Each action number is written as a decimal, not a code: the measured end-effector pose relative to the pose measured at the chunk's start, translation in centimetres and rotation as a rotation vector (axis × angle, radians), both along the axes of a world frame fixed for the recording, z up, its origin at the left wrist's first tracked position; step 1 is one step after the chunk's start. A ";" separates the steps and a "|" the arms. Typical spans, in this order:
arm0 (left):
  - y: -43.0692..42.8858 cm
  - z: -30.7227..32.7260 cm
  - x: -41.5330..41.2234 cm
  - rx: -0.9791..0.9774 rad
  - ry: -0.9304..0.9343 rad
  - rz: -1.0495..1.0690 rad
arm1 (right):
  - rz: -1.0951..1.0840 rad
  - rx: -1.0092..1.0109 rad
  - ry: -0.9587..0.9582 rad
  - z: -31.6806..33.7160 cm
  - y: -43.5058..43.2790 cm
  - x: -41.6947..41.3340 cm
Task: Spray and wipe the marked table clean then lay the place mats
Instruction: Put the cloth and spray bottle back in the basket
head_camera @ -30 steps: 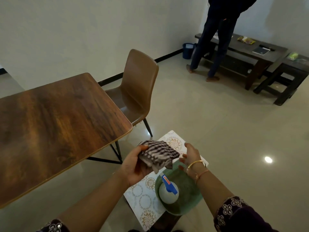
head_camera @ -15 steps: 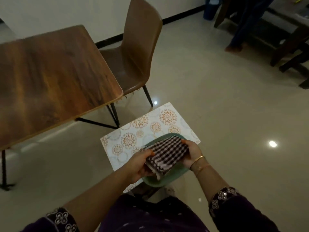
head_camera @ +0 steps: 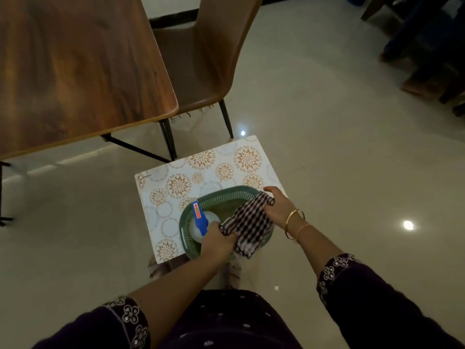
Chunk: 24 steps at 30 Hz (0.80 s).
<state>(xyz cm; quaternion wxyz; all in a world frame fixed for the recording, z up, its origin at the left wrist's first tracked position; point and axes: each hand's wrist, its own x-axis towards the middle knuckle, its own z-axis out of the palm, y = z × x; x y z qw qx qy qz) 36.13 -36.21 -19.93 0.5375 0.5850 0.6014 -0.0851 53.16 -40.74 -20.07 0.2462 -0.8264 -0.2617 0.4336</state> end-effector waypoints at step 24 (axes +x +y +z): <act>-1.2 -6.9 0.0 0.006 0.015 0.042 | 0.497 -0.225 -0.203 -4.3 5.1 -2.7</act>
